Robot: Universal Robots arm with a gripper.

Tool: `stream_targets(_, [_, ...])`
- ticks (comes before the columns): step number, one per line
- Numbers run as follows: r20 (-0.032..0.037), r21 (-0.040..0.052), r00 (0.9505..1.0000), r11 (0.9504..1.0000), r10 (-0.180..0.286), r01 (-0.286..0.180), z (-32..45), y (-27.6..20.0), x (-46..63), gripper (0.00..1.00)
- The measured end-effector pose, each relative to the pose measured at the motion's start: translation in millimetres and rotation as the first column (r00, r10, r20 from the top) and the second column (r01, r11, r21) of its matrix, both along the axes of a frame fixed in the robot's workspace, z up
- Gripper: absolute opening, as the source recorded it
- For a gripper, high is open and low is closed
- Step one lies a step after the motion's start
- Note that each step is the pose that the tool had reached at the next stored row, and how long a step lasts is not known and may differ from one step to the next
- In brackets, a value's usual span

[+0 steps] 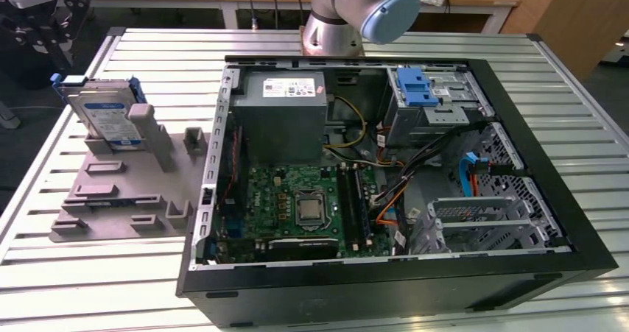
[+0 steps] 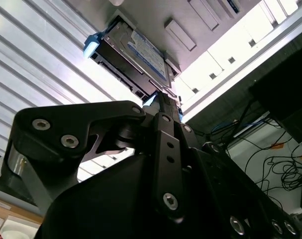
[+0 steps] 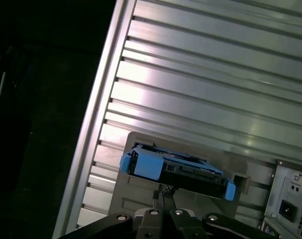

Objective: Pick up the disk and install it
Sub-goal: 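Pick up the disk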

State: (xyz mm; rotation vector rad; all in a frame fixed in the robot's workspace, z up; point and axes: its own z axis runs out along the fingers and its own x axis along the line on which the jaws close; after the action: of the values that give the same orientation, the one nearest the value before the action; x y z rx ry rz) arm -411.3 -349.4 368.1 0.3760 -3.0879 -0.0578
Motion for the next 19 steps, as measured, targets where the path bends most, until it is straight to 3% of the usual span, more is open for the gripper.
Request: stream_targets(19, [-0.0001,0.0000,0.9976,0.9976,0.069,-0.069,0.0,0.0,0.0,0.11])
